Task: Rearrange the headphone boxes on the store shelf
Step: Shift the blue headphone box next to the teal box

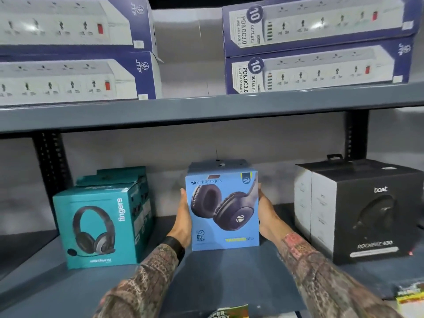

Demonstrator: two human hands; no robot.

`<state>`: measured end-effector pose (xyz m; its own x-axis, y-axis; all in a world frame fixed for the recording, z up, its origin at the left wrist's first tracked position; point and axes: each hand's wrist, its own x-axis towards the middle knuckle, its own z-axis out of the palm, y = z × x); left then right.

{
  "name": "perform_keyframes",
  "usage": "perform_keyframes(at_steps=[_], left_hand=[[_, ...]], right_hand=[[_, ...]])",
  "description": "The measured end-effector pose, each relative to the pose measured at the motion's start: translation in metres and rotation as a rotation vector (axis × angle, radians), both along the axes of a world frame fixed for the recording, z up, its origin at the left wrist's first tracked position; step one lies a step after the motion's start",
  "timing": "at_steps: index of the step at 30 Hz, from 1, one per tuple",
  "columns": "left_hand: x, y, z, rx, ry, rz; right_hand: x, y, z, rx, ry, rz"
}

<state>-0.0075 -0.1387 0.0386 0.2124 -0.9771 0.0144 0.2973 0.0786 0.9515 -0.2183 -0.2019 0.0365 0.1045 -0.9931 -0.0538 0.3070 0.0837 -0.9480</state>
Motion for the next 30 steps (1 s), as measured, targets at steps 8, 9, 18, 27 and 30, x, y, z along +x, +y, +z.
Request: perform_keyframes(at_steps=[8,9,18,27,30], left_hand=[[-0.014,0.04,-0.006,-0.019,0.048,0.049],[-0.016,0.048,-0.008,-0.015,0.051,0.067],[-0.033,0.094,-0.018,-0.037,0.047,0.14],[-0.039,0.112,-0.008,-0.047,0.03,0.145],[-0.032,0.124,-0.005,-0.04,-0.039,0.192]], right_hand=[[-0.014,0.035,-0.005,-0.034,-0.088,-0.008],[-0.017,0.042,-0.008,-0.045,-0.088,0.005],[-0.033,0.085,-0.014,-0.071,-0.103,0.046],[-0.034,0.105,-0.004,-0.058,-0.082,0.012],[-0.042,0.111,-0.002,-0.087,-0.014,-0.1]])
